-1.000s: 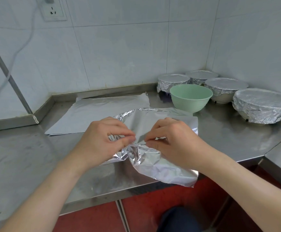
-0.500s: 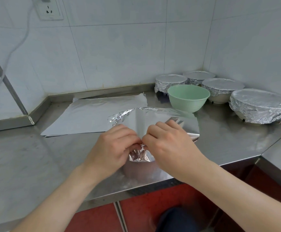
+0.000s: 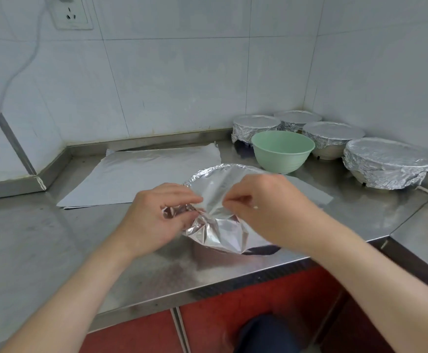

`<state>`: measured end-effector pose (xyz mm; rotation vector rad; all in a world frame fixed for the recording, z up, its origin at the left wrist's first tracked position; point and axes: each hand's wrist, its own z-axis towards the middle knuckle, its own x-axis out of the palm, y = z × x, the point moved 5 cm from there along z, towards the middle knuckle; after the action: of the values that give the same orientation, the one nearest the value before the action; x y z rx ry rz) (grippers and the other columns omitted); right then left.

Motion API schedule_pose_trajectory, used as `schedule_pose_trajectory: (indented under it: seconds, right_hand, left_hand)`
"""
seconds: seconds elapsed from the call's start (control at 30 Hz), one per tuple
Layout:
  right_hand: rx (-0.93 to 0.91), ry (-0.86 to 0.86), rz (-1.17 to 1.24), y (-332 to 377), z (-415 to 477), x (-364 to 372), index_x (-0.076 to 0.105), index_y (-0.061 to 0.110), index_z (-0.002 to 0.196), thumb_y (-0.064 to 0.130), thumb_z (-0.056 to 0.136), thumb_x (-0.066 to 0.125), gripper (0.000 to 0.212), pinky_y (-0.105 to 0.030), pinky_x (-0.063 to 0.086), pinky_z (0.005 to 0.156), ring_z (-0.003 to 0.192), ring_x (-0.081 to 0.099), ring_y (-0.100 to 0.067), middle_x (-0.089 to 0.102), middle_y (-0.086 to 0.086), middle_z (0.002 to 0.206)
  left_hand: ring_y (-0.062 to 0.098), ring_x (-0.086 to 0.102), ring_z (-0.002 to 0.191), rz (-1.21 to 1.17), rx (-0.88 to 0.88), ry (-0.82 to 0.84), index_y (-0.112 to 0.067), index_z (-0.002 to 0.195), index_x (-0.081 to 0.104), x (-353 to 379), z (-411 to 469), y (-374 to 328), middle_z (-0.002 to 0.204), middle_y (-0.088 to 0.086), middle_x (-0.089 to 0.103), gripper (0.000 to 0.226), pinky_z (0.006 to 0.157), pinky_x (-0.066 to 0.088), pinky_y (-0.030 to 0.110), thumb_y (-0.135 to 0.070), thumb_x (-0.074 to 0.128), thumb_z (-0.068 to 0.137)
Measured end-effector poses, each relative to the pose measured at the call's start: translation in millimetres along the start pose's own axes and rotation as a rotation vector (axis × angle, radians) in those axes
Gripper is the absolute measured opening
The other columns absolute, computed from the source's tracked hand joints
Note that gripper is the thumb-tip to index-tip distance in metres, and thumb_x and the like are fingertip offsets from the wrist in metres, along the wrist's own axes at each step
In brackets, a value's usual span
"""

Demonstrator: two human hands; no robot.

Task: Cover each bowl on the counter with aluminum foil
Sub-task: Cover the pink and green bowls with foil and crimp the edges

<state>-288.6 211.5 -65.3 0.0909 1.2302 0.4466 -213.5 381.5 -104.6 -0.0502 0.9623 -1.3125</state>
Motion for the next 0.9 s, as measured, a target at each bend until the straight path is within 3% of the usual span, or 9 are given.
schedule_pose_trajectory:
  seconds: [0.1,0.2,0.4,0.67,0.9]
  right_hand:
    - [0.022,0.035,0.102,-15.8,1.9,-8.8,0.070,0.004,0.083,0.020,0.089,0.062,0.019,-0.033,0.044,0.068,0.060,0.048,-0.015,0.065,-0.014,0.078]
    - [-0.007,0.064,0.117,-17.1,2.5,-2.8,0.074,0.011,0.081,0.022,0.087,0.067,0.014,-0.036,0.045,0.074,0.078,0.059,-0.026,0.068,-0.010,0.081]
    - [-0.077,0.107,0.157,-13.5,1.8,12.1,0.077,0.023,0.088,0.028,0.087,0.070,0.009,-0.034,0.048,0.076,0.076,0.062,-0.013,0.071,0.002,0.082]
    - [-0.146,0.058,0.099,-17.5,-0.1,21.2,0.077,0.021,0.094,0.031,0.085,0.071,0.014,-0.037,0.047,0.074,0.078,0.056,-0.014,0.064,0.003,0.084]
    - [-0.251,-0.168,-0.209,-5.7,-4.4,28.6,0.072,0.019,0.066,0.028,0.074,0.068,0.013,-0.024,0.037,0.049,0.059,0.054,-0.021,0.054,0.003,0.063]
  left_hand:
    - [0.002,0.064,0.096,-0.027,-0.020,0.020,-0.030,0.092,0.076,-2.4,1.9,-5.5,0.095,-0.018,0.070,0.018,0.086,0.043,0.011,-0.026,0.073,0.074]
    - [0.007,0.063,0.088,0.011,0.021,0.048,-0.027,0.082,0.079,4.5,5.4,-19.7,0.084,-0.015,0.069,0.011,0.079,0.045,0.016,-0.029,0.076,0.071]
    - [0.004,0.061,0.085,-0.002,0.020,0.141,-0.025,0.083,0.080,14.4,7.0,-21.3,0.087,-0.014,0.067,0.013,0.072,0.043,0.012,-0.027,0.082,0.070]
    - [0.002,0.060,0.077,0.016,0.084,0.192,-0.021,0.084,0.079,18.4,11.5,-17.9,0.083,-0.012,0.066,0.010,0.070,0.042,0.012,-0.024,0.074,0.076]
    - [0.005,0.056,0.081,0.173,0.208,0.188,-0.017,0.086,0.072,25.8,8.0,-18.5,0.086,-0.013,0.060,0.010,0.074,0.045,0.021,-0.021,0.063,0.085]
